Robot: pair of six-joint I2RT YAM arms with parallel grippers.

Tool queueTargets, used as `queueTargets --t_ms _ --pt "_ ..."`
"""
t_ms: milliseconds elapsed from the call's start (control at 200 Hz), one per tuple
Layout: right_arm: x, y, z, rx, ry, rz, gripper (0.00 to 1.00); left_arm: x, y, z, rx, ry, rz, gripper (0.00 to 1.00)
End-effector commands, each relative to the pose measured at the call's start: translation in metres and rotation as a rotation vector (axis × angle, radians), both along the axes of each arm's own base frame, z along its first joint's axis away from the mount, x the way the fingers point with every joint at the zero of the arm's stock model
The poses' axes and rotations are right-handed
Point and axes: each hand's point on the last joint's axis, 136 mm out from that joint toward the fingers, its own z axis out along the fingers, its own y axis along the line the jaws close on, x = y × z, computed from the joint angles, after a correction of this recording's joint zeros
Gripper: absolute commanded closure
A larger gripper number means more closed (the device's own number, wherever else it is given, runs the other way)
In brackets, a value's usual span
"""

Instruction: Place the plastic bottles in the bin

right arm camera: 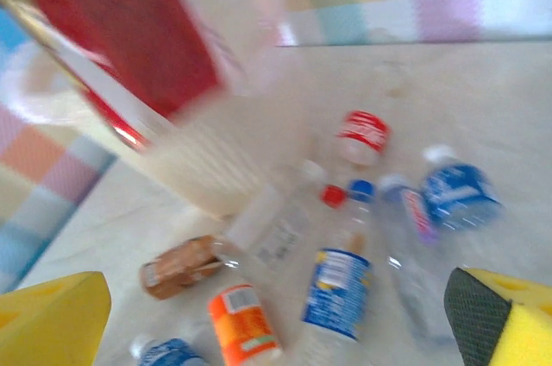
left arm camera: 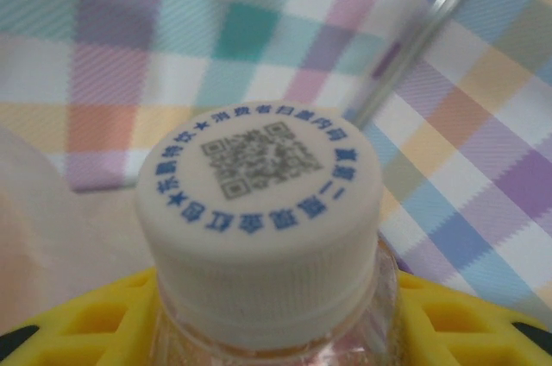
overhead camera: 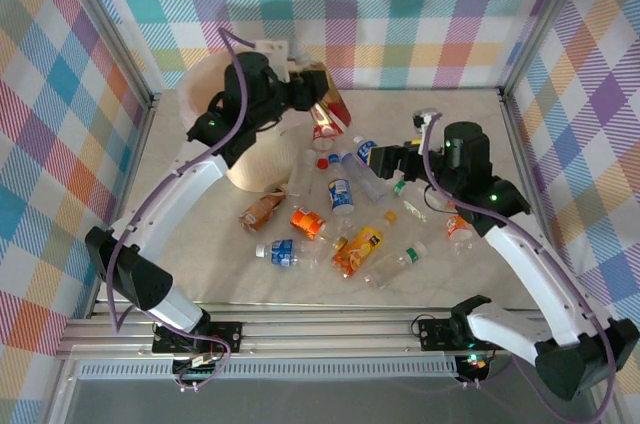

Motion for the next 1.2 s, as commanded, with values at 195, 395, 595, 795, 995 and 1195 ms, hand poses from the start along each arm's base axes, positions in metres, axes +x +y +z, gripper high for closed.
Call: queueTargets --t_ms 195,395,595,795,995,1195 --pt "-0.013 -0.131 -0.051 -0.279 0.262 -0.561 0.0 0.017 0.106 0.07 0.031 -0.131 0.271 0.55" --pt "-0.022 -0.179 -0.09 -0.269 0.42 -0.722 0.0 0.035 0.149 0.061 0.126 -0.101 0.378 0.54" --pt "-0.031 -0.199 -0.137 -0.209 0.569 -0.786 0.0 0.056 0.163 0.019 0.218 -0.011 0.399 0.54" --pt "-0.046 -0.209 -0.155 -0.16 0.651 -0.876 0.0 0.08 0.162 -0.029 0.344 0.09 0.358 0.52" --pt "-0.062 -0.214 -0.158 -0.156 0.69 -0.938 0.0 0.096 0.161 -0.068 0.415 0.16 0.336 0.49" --pt "-0.076 -0.223 -0.161 -0.115 0.716 -1.068 0.0 0.105 0.159 -0.102 0.469 0.248 0.307 0.46"
